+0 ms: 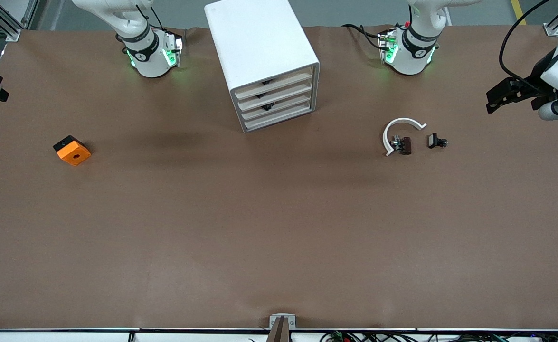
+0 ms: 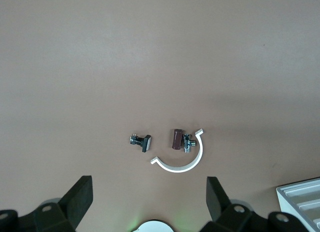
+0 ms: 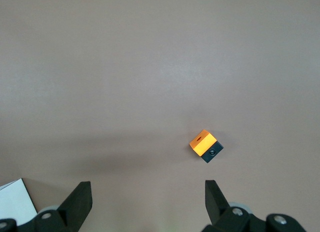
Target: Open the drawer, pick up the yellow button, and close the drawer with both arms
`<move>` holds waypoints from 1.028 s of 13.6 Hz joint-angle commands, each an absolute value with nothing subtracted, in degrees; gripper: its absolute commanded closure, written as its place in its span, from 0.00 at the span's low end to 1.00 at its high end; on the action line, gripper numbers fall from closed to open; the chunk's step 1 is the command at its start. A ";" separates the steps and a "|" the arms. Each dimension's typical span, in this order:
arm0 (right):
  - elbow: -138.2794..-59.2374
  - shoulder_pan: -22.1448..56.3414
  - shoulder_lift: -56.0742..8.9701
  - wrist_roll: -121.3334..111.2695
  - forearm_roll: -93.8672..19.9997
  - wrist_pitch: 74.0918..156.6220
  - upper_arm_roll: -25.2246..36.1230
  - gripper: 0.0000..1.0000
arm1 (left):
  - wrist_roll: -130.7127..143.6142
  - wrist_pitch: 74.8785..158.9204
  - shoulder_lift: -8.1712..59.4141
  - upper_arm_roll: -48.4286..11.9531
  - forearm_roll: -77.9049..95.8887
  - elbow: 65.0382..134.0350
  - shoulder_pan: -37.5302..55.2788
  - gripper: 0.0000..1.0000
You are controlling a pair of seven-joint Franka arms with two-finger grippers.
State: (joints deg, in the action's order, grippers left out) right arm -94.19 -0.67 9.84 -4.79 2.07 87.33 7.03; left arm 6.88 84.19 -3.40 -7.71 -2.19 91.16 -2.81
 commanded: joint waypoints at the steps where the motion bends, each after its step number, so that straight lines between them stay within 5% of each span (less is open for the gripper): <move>1: -94.57 -0.26 10.72 -4.57 3.16 87.28 6.94 0.00 | 7.11 83.41 -3.08 -8.00 -2.37 89.74 -2.99 0.00; 14: -94.57 -0.35 10.72 -4.48 2.64 87.10 6.94 0.00 | 27.40 83.50 8.16 -9.05 5.89 86.58 -0.80 0.00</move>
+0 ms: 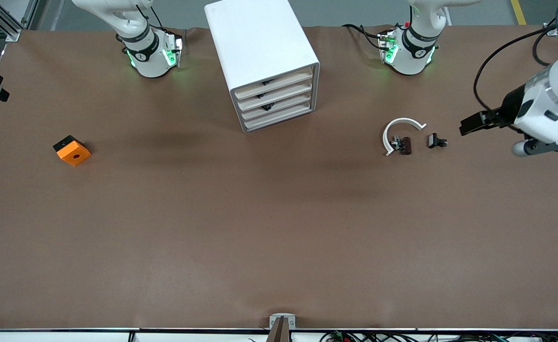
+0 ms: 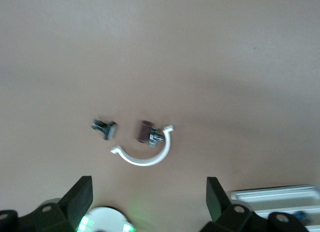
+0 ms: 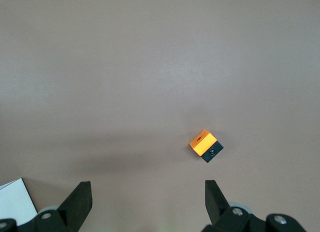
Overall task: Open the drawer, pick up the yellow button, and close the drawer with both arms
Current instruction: 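Move the left gripper toward the front of the white drawer cabinet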
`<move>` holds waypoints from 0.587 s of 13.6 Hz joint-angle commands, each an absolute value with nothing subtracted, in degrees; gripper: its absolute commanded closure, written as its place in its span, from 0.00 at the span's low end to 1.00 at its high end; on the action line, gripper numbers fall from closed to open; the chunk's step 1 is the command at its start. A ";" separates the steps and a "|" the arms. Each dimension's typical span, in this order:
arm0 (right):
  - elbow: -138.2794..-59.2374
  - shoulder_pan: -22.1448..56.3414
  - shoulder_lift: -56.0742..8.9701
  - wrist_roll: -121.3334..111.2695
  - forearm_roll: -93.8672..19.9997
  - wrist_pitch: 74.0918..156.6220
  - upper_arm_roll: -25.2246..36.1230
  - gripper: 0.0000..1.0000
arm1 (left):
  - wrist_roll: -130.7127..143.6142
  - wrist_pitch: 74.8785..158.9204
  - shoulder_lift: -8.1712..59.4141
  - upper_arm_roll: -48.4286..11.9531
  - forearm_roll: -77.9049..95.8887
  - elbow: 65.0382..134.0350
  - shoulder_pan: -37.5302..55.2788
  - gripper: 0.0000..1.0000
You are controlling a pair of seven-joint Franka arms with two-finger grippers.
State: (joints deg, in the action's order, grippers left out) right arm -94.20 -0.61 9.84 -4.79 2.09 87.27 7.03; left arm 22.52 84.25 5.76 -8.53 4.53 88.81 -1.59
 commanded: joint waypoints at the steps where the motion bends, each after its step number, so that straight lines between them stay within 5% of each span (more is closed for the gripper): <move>1: -94.57 -0.35 10.72 -4.48 2.64 87.10 6.94 0.00 | 29.60 83.50 9.39 -9.14 5.98 86.49 0.08 0.00; 8: -94.57 -0.35 10.72 -4.48 2.64 87.01 6.94 0.00 | 50.52 83.58 16.69 -9.23 7.29 83.58 7.73 0.00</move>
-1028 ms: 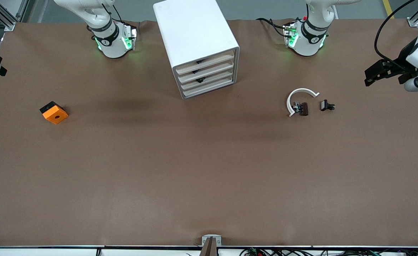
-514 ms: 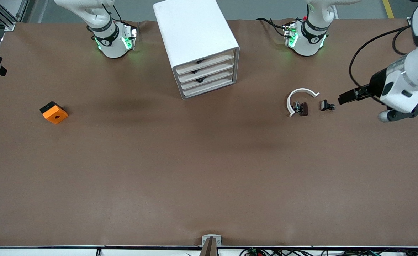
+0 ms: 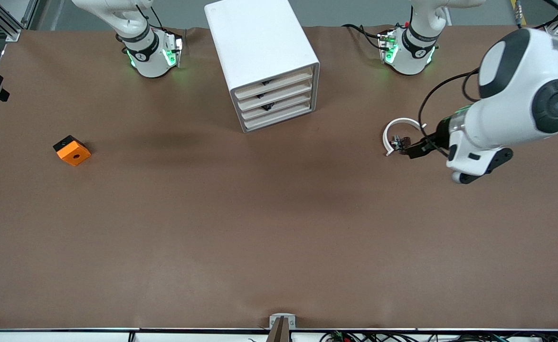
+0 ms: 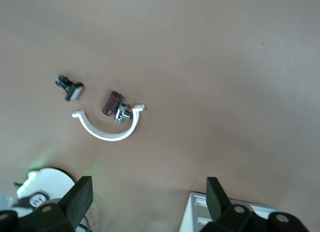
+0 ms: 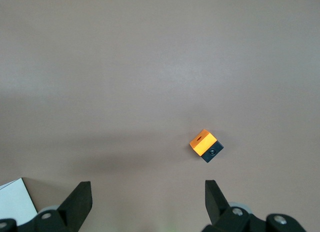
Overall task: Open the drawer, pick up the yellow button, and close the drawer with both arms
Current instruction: 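Move the left gripper toward the front of the white drawer cabinet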
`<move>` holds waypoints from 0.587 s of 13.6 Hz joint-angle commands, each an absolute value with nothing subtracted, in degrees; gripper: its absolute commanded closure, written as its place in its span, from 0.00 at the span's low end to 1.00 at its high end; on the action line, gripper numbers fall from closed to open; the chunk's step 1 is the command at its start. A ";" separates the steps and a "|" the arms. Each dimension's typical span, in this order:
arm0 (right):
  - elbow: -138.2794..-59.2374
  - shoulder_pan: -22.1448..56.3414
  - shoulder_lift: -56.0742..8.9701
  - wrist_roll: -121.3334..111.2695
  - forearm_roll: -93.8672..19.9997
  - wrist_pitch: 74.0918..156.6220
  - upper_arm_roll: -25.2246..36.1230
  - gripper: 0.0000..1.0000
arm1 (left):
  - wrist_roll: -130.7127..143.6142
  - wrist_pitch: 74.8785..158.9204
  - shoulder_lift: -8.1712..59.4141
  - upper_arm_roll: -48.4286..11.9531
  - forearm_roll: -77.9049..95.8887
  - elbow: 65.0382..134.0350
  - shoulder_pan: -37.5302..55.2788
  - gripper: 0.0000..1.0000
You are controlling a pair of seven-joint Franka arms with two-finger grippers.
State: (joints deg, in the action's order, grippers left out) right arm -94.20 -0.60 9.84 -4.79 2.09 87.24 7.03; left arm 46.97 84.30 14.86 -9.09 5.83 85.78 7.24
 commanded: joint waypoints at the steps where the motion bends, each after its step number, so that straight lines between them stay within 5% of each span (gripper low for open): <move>1: -94.57 -0.35 10.72 -4.48 2.72 87.01 6.94 0.00 | 52.54 83.58 17.22 -9.23 8.08 83.58 7.82 0.00; 8: -94.57 -0.53 10.64 -4.48 2.64 87.01 6.94 0.00 | 58.53 83.50 19.77 -9.23 11.69 83.94 7.91 0.00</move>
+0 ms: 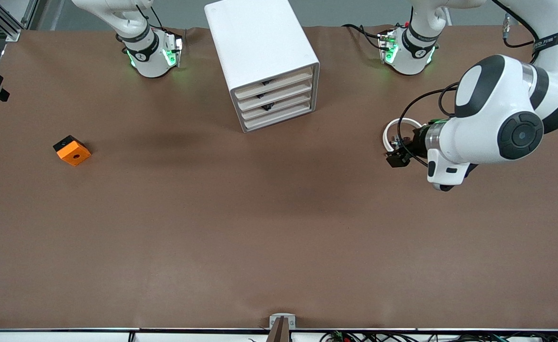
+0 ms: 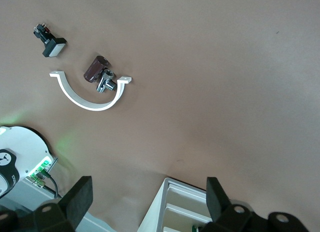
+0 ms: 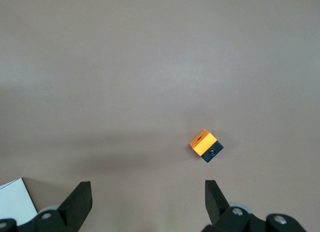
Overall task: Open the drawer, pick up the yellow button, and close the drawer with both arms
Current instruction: 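Move the left gripper toward the front of the white drawer cabinet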
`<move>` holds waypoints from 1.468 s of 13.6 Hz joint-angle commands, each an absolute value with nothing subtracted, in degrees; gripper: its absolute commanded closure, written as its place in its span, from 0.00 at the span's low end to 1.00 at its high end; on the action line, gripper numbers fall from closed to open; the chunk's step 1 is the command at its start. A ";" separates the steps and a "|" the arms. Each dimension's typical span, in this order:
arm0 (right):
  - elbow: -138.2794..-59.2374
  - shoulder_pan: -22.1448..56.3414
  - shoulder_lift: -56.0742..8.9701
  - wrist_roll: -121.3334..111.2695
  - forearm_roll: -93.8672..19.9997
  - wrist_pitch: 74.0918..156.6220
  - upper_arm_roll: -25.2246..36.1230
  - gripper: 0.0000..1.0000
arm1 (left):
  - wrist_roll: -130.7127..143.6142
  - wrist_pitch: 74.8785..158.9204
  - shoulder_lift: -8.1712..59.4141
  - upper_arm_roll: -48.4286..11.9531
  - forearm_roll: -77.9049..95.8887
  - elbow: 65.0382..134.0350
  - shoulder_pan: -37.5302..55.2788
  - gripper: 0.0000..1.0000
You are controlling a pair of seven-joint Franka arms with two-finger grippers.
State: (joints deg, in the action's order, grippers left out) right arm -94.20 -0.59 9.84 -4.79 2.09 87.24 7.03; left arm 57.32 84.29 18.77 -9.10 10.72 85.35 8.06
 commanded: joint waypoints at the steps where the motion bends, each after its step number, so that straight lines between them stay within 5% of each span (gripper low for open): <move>1: -94.57 -0.53 10.72 -4.48 2.64 87.01 7.03 0.00 | 59.75 83.50 19.95 -9.23 11.78 83.94 7.82 0.00; 20: -93.08 -0.53 9.67 -4.48 2.73 87.01 7.03 0.00 | 99.73 79.89 22.32 -9.32 16.60 84.02 13.44 0.00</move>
State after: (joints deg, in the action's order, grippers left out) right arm -94.10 -0.60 9.84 -4.79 2.09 87.26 7.06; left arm 96.20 81.45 21.77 -9.28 14.90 85.32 12.51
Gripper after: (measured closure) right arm 0.000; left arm 0.000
